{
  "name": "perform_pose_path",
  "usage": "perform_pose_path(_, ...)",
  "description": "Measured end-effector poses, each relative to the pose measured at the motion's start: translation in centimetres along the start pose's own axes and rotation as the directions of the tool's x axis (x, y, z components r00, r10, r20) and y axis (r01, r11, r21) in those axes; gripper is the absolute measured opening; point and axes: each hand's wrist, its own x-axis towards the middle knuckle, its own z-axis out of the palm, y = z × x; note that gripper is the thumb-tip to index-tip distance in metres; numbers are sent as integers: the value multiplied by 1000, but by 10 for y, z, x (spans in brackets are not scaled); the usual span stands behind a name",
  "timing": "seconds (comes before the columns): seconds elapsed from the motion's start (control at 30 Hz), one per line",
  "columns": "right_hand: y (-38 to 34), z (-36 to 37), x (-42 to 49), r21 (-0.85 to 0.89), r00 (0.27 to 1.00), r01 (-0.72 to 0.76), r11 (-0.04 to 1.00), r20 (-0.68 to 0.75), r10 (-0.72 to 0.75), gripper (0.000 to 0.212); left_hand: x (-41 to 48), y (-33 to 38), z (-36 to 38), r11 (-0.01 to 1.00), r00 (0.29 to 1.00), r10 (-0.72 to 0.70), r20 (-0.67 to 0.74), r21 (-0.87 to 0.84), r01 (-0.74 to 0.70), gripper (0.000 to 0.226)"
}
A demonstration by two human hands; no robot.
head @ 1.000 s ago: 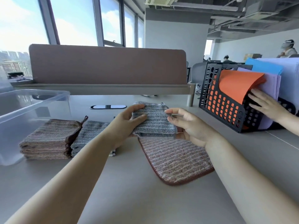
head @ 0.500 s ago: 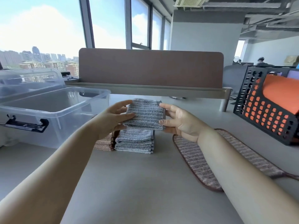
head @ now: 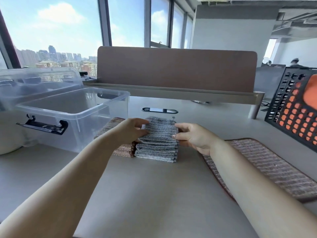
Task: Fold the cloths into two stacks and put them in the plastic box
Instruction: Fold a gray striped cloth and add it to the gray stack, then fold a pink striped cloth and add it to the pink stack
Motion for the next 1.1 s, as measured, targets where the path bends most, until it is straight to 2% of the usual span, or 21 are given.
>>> perform_pose_path(0.17,0,3,1,-97,1000,-16,995,11,17,60,4,1,-2,998,998,-46,33,42,45,41)
perform_pose_path(0.27,-4,5,-3,-207,1000,-19,978,16,23,61,9,5,-6,983,999,-42,2,177,41,31)
perform_pose_path(0.33,-9,3,-6,-399,1000,-6,917,8,10,63,14,9,-5,969,993,60,-105,246,-33,25)
perform_pose_path(0.4,-14,1,-6,-653,999,30,757,2,-38,67,17,14,1,927,943,275,-185,310,-210,34)
perform_pose_path(0.47,-18,4,-6,-784,996,74,616,23,-90,64,20,22,10,858,911,400,-96,390,-336,43)
perform_pose_path(0.5,-18,6,-5,-825,995,79,560,34,-89,61,21,24,15,824,927,376,-3,459,-333,47)
perform_pose_path(0.6,-7,13,-1,-927,997,60,371,75,28,60,23,16,25,654,958,122,260,705,-275,54)
perform_pose_path(0.67,3,15,1,-948,992,47,313,82,99,61,22,7,30,575,941,50,336,760,-302,55)
perform_pose_path(0.8,9,17,3,-943,991,45,330,84,105,63,23,3,34,583,941,13,338,762,-281,58)
perform_pose_path(0.9,3,11,-3,-895,993,57,442,97,68,66,23,12,30,578,950,17,310,773,-263,57)
perform_pose_path(1.0,-4,-14,-21,-804,998,63,591,61,-24,66,16,33,30,619,966,207,154,744,-251,54)
perform_pose_path(1.07,-3,-41,-37,-770,999,34,637,1,-53,62,6,56,45,691,929,368,35,659,-299,49)
perform_pose_path(1.1,-1,-56,-46,-754,997,13,656,-38,-63,56,2,67,57,726,909,417,19,594,-345,45)
